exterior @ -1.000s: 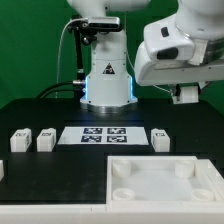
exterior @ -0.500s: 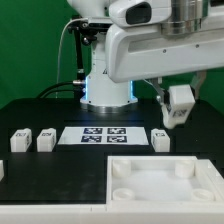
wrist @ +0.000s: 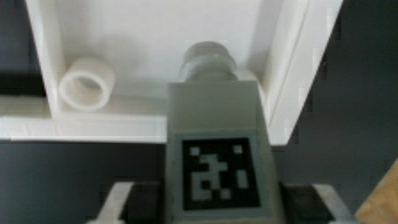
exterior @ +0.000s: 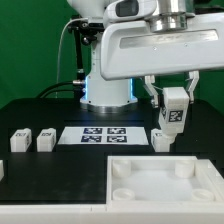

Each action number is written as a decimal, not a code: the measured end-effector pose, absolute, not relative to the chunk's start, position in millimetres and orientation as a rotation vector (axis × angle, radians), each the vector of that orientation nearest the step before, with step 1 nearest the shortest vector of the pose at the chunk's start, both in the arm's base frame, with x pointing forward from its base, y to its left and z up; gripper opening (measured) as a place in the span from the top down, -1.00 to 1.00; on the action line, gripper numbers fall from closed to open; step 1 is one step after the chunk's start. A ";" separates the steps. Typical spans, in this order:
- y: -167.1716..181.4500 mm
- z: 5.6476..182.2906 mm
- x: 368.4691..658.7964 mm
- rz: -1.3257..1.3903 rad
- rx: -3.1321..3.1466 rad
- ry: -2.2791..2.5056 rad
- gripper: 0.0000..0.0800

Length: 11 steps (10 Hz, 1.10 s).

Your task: Assemble one leg

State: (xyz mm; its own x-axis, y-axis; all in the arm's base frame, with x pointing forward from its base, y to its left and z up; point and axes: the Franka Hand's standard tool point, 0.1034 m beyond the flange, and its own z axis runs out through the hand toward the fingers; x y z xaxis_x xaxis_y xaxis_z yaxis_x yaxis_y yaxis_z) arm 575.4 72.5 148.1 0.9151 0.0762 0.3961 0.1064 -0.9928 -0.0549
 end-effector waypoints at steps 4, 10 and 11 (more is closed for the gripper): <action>98.7 139.0 612.7 -0.824 -2.934 -0.157 0.27; 107.1 95.9 620.6 -0.802 -2.932 -0.174 0.27; 104.9 92.5 622.8 -0.800 -2.934 -0.171 0.27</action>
Offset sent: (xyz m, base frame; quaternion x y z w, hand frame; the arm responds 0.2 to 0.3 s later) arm 0.0509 0.0160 -0.0076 -0.0329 0.0914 -0.0021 0.9953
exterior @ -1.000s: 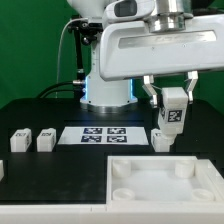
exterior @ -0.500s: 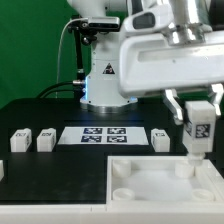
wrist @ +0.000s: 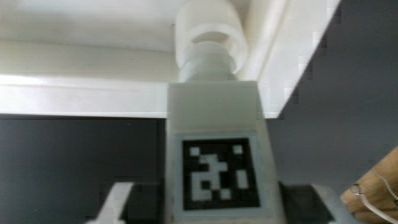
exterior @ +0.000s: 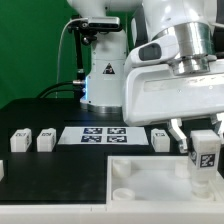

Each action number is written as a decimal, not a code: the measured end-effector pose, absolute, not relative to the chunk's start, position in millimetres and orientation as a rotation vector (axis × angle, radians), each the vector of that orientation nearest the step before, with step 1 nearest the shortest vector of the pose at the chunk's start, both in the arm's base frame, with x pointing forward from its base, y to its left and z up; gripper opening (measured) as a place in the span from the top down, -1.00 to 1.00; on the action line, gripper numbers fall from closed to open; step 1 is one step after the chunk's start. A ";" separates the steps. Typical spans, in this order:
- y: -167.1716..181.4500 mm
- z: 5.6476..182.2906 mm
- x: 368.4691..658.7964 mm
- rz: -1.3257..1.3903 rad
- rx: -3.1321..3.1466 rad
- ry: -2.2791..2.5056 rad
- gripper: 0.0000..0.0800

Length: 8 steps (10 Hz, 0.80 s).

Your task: Assemble one leg

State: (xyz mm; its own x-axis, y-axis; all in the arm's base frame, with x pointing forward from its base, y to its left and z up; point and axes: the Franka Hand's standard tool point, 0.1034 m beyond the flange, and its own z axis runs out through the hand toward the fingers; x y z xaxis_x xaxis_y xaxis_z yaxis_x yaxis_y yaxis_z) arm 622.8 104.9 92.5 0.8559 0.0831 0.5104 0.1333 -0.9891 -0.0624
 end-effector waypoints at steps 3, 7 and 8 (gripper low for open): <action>114.2 89.8 621.7 -0.803 -2.926 -0.187 0.27; 115.4 85.7 619.9 -0.802 -2.928 -0.194 0.27; 115.0 82.7 619.4 -0.803 -2.928 -0.194 0.27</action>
Offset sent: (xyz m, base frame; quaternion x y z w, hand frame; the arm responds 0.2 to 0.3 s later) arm -0.0097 0.0145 -0.0045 -0.0058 -0.0083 0.0206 0.9997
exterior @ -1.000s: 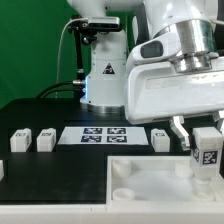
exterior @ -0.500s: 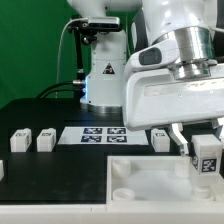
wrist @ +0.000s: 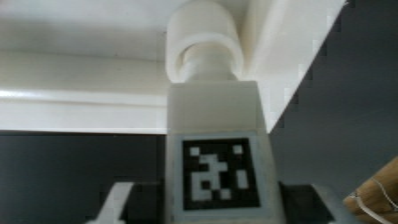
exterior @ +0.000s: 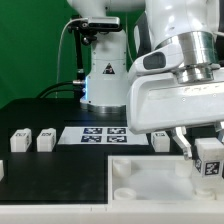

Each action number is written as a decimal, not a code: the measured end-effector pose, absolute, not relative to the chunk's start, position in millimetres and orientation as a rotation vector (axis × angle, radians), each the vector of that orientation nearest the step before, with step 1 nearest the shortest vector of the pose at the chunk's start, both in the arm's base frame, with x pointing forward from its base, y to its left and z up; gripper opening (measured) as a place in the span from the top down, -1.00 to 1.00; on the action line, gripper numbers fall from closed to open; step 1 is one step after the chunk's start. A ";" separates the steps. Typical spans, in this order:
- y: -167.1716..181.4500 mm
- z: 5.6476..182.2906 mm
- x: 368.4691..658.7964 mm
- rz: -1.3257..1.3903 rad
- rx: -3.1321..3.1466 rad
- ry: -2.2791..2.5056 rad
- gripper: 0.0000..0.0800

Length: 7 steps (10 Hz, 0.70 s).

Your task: Assemble one leg

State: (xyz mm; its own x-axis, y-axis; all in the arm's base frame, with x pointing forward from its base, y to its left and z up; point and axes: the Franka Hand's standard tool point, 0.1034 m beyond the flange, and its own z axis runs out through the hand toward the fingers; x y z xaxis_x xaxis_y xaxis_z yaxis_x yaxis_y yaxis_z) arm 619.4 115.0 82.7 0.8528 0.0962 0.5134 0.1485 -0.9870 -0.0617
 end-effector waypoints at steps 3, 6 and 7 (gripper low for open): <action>113.5 78.8 623.1 -0.896 -2.905 -0.184 0.27; 113.5 78.3 622.9 -0.892 -2.906 -0.185 -0.13; 113.5 78.3 622.9 -0.892 -2.906 -0.185 -0.44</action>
Offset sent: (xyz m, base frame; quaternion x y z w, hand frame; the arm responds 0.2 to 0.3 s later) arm 0.0000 0.0000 0.0000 0.0000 0.0000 0.0000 1.0000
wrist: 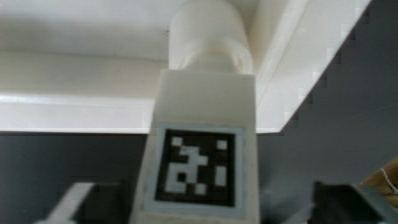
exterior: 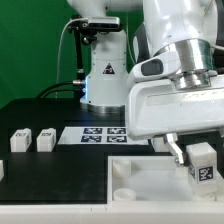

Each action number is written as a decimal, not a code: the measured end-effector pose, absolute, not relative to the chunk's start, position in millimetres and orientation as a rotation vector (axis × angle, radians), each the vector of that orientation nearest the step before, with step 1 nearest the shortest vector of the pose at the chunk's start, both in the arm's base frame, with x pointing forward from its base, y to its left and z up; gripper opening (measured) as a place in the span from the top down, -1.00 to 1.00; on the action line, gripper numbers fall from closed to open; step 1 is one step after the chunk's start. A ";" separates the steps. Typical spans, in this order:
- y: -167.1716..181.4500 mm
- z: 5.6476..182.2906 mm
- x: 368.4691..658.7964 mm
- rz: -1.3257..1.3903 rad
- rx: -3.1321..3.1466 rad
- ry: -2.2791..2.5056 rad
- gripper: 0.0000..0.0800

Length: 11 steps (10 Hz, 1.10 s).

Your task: Assemble one leg

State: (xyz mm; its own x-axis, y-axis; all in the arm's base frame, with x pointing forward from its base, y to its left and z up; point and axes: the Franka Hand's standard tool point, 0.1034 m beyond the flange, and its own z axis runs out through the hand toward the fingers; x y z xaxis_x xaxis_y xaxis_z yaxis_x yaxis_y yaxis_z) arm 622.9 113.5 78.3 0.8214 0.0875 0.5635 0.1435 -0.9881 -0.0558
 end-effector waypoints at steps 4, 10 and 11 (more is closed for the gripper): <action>113.5 78.2 622.9 -0.892 -2.906 -0.185 -0.61; 101.6 99.5 627.4 -0.756 -2.948 -0.197 -0.62; 94.9 105.0 633.8 -0.761 -2.950 -0.196 -0.62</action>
Offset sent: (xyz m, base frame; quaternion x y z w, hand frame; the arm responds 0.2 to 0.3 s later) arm 0.0000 0.0000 0.0000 0.0000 0.0000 0.0000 1.0000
